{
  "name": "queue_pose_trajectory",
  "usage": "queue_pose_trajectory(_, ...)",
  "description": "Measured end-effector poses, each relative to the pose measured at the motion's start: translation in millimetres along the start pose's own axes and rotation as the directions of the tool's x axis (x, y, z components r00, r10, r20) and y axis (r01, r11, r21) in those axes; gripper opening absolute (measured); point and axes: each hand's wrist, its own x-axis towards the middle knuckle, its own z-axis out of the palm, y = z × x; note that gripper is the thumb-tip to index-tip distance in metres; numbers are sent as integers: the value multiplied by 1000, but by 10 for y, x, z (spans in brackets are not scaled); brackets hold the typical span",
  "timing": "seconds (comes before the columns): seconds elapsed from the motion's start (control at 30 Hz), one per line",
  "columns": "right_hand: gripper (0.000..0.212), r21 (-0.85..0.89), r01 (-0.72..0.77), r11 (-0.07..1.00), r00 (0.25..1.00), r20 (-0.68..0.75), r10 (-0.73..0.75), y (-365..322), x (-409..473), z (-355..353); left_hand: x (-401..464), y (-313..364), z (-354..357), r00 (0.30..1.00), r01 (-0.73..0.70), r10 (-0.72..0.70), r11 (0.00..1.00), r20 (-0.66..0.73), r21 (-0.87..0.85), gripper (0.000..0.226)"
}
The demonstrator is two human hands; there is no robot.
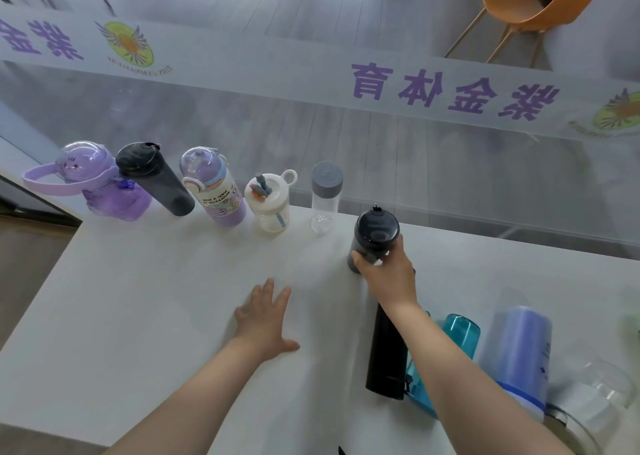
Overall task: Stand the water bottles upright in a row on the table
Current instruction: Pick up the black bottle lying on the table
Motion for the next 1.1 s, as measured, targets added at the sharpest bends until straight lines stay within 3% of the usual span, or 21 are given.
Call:
queue_pose_trajectory(0.63,54,36,69,997,988,-144,-63,-142,646,302,53,10,110,1000,3,-2,999,-14,43,118)
queue_pose_trajectory(0.73,60,27,73,997,991,-113,-69,-99,666,308,55,7,116,1000,-2,3,1000,-10,22,118)
queue_pose_trajectory(0.9,101,-167,18,986,999,-22,-23,44,587,218,10,-28,182,998,-29,27,999,-59,-31,110)
queue_pose_trajectory(1.1,89,-258,76,963,996,70,-60,257,256,-82,-42,-66,303,985,-81,75,996,-153,-35,94)
